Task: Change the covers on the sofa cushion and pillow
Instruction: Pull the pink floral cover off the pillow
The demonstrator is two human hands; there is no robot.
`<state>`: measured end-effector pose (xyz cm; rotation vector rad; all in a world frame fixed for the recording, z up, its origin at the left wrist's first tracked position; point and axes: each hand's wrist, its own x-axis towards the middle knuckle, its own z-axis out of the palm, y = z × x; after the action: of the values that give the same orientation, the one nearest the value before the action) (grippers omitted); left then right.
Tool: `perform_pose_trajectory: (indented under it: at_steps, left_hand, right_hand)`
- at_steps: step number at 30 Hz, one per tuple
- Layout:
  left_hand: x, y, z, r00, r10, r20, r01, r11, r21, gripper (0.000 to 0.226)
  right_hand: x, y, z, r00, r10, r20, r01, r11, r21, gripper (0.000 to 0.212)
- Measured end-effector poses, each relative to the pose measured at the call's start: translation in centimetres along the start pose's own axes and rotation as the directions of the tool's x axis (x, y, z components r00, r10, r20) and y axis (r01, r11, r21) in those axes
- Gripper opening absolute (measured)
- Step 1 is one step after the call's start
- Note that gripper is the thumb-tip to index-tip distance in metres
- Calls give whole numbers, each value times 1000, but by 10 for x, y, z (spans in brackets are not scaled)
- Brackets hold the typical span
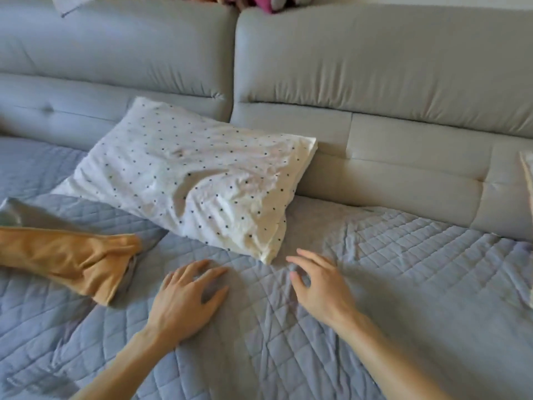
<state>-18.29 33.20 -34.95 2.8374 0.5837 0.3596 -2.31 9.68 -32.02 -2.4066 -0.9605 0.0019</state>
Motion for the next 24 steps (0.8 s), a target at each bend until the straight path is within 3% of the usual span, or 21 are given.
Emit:
perform_pose_trajectory:
  at_steps: [3, 6, 8, 11, 18, 22, 24]
  left_hand:
    - [-2, -21, 1, 999, -41, -20, 40, 998, -44, 58]
    - [-3, -24, 5, 997, -53, -61, 50, 998, -49, 54]
    - [-2, -23, 5, 995, -52, -90, 47, 997, -55, 52]
    - [-2, -26, 7, 994, -52, -96, 46, 997, -54, 51]
    - [-5, -26, 3, 995, -45, -90, 38, 996, -83, 54]
    - [-12, -20, -3, 982, -134, -135, 90, 952, -292, 61]
    - [-12, -7, -18, 957, -268, -115, 174, 841, -512, 71]
  right_hand:
    - [26, -34, 28, 1000, -3, 7, 3, 1000, 29, 46]
    - [46, -52, 51, 999, 35, -7, -36, 980, -195, 56]
    - [53, -55, 60, 995, 38, -88, -60, 962, -266, 52]
    - [55, -46, 71, 973, 6, -229, -61, 970, -233, 33]
    - [46, -30, 41, 981, -48, -191, 0, 969, -246, 28]
    - [4, -25, 9, 980, -112, -166, 70, 967, -244, 32]
    - [-24, -21, -7, 987, -97, -127, 65, 970, -235, 35]
